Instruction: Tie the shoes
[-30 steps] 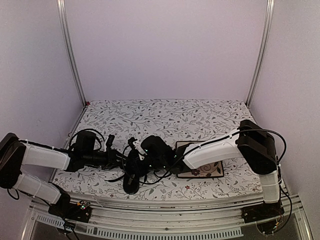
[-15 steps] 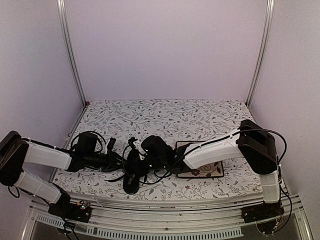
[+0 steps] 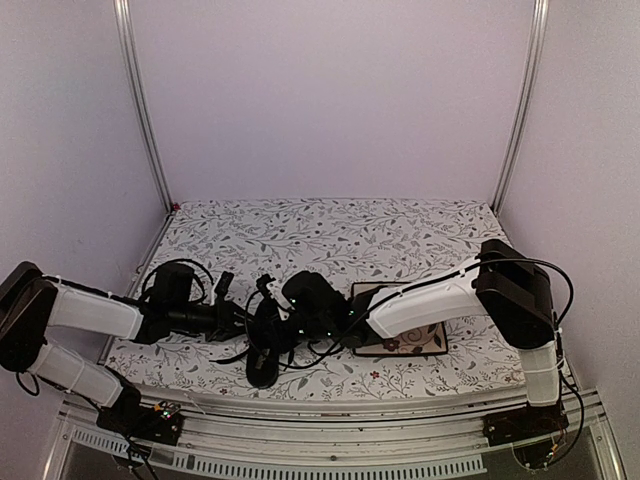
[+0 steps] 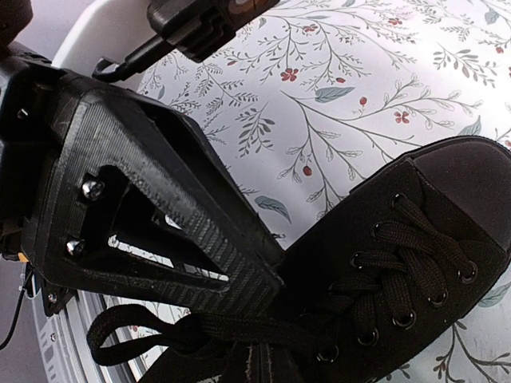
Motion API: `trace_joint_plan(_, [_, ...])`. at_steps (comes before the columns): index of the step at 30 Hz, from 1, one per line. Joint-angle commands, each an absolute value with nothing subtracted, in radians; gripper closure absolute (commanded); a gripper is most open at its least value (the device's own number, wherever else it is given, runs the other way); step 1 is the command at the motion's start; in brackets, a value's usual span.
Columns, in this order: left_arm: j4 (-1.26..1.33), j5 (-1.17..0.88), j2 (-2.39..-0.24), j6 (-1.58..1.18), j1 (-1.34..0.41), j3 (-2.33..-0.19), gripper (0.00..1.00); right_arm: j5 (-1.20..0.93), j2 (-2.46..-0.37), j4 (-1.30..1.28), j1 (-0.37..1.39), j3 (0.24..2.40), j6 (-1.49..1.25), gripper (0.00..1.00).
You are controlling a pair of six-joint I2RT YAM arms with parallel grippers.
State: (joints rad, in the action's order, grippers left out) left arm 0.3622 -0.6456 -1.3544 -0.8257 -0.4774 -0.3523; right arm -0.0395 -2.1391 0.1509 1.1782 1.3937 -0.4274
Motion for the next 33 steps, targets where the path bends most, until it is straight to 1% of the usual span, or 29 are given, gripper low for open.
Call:
trace_joint_plan(1, [0.413,-0.678,-1.367,-0.829,-0.483,-0.340,0.74,-0.016,-2.110,0.140,1.177,1.383,-0.432,0.98])
trace_joint_plan(8, [0.423,-0.708,-1.388,-0.825,-0.495,-0.329,0.75,-0.014,-2.111,0.140,1.177,1.382,-0.431,0.98])
trace_joint_plan(16, [0.486,-0.737,-1.423,-0.849,-0.513,-0.327,0.80,-0.014,-2.111,0.139,1.177,1.382,-0.433,0.98])
trace_joint_plan(20, [0.520,-0.754,-1.439,-0.863,-0.524,-0.325,0.87,-0.012,-2.111,0.138,1.178,1.382,-0.433,0.98])
trace_joint_plan(22, [0.527,-0.759,-1.447,-0.866,-0.529,-0.325,0.93,-0.011,-2.110,0.138,1.178,1.382,-0.432,0.98])
trace_joint_plan(25, [0.526,-0.758,-1.449,-0.868,-0.531,-0.323,1.00,-0.008,-2.109,0.140,1.177,1.382,-0.433,0.98])
trace_joint_plan(33, [0.476,-0.702,-1.422,-0.870,-0.531,-0.314,1.00,0.012,-2.085,0.140,1.178,1.363,-0.433,0.98])
